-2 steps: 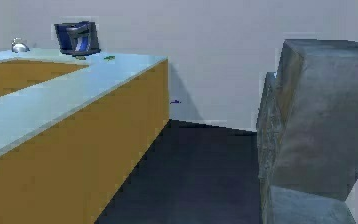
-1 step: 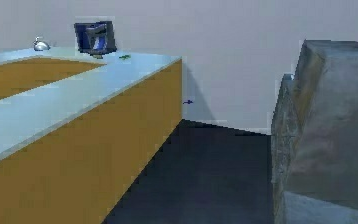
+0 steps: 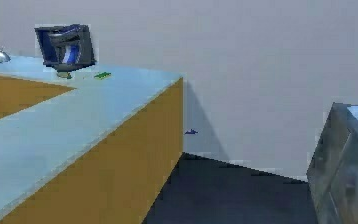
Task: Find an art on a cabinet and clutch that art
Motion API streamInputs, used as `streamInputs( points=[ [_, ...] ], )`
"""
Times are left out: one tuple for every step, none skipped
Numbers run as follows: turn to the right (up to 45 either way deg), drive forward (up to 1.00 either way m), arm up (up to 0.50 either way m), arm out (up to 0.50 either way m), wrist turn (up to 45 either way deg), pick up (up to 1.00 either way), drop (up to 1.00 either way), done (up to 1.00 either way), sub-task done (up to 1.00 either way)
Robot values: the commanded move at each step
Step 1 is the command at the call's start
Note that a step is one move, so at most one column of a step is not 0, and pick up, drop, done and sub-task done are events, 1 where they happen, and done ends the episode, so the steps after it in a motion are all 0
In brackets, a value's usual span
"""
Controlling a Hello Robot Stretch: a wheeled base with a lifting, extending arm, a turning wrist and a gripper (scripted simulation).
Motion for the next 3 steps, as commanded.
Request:
streamInputs(
  points=[
    [27.0,0.00,0.00,0.00,0.0,0.00,0.00,0.00,0.00],
    [0.0,0.90,0.00,0.00,0.0,0.00,0.00,0.00,0.00],
    [-45.0,0.00,0.00,0.00,0.0,0.00,0.00,0.00,0.00]
  ],
)
